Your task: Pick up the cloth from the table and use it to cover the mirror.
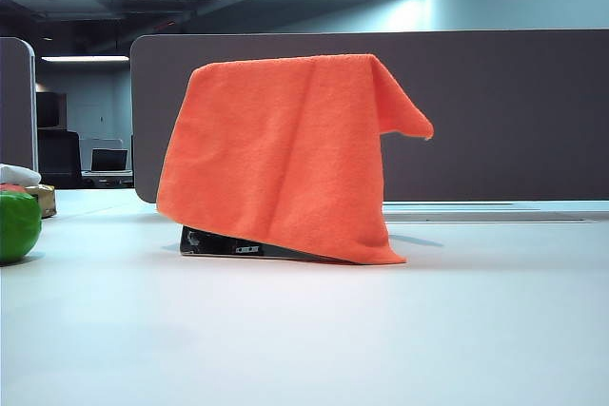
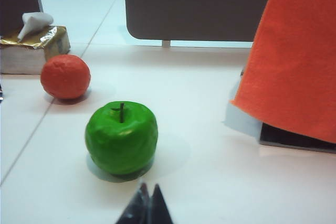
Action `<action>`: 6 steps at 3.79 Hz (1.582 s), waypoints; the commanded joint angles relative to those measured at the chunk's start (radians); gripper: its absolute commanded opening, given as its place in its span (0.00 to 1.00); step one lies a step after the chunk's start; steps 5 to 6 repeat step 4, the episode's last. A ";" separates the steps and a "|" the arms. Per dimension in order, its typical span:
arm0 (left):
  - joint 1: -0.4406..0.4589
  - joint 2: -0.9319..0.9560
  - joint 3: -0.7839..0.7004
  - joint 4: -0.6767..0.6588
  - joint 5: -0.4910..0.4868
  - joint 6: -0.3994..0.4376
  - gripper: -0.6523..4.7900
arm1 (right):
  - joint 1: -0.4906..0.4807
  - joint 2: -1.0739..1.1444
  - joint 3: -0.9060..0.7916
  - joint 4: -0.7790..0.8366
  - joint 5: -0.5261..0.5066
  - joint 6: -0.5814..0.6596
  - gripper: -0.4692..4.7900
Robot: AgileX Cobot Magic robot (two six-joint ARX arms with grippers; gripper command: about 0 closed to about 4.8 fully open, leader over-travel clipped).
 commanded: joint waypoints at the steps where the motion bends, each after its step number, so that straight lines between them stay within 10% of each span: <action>1: -0.217 0.000 0.004 0.124 -0.206 0.047 0.11 | 0.001 -0.001 -0.002 -0.020 0.046 -0.061 0.08; 6: -0.217 0.000 0.004 0.124 -0.171 0.064 0.11 | 0.001 -0.001 -0.001 -0.043 0.065 0.004 0.08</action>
